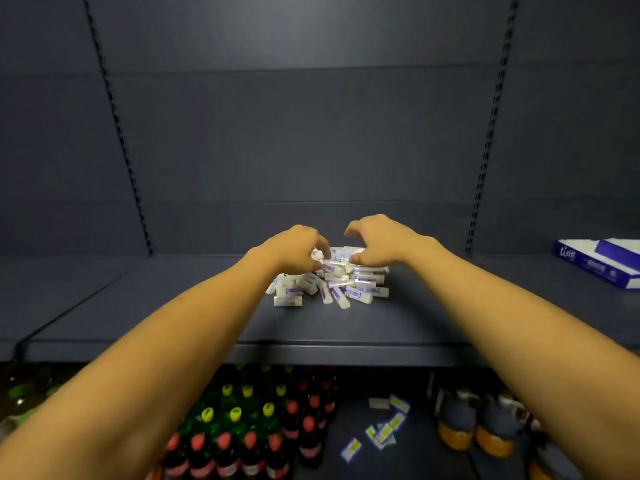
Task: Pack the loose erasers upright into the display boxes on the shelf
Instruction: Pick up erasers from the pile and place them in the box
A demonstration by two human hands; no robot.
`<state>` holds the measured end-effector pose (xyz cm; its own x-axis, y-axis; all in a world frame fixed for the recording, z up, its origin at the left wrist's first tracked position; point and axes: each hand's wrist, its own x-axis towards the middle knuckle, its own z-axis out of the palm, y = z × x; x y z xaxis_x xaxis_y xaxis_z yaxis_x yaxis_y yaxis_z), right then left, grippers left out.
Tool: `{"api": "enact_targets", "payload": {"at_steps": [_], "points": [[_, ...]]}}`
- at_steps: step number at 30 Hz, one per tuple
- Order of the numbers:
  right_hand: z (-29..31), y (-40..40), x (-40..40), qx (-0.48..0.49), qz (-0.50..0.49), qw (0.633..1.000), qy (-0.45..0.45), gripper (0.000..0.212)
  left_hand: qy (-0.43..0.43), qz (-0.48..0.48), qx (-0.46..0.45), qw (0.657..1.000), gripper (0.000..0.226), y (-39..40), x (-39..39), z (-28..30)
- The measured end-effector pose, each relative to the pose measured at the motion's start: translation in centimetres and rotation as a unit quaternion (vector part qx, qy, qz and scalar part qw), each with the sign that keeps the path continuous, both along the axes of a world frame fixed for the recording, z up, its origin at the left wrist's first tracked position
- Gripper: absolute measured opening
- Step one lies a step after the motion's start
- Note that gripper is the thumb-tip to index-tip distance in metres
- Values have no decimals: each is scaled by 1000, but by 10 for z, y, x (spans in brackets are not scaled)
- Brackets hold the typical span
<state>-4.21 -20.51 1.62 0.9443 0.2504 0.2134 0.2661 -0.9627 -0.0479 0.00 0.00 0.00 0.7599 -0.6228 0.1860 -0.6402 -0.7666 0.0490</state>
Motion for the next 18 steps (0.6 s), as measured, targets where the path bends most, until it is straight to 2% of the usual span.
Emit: {"api": "enact_targets", "payload": {"at_steps": [5,10,15,18], "points": [[-13,4,-1,-20,-18,999,27,58,24,-32,76,996,31,-11,0,-27],[-14,-3,-2,-22,-27,999,34,57,40,-37,75,996,38,-11,11,-44],[-15,-10,-4,-16,-33,999,36,55,20,-34,78,996,44,-12,22,-53],[-16,-13,-5,-12,-41,998,37,53,19,-41,66,997,36,-16,25,-55]]}}
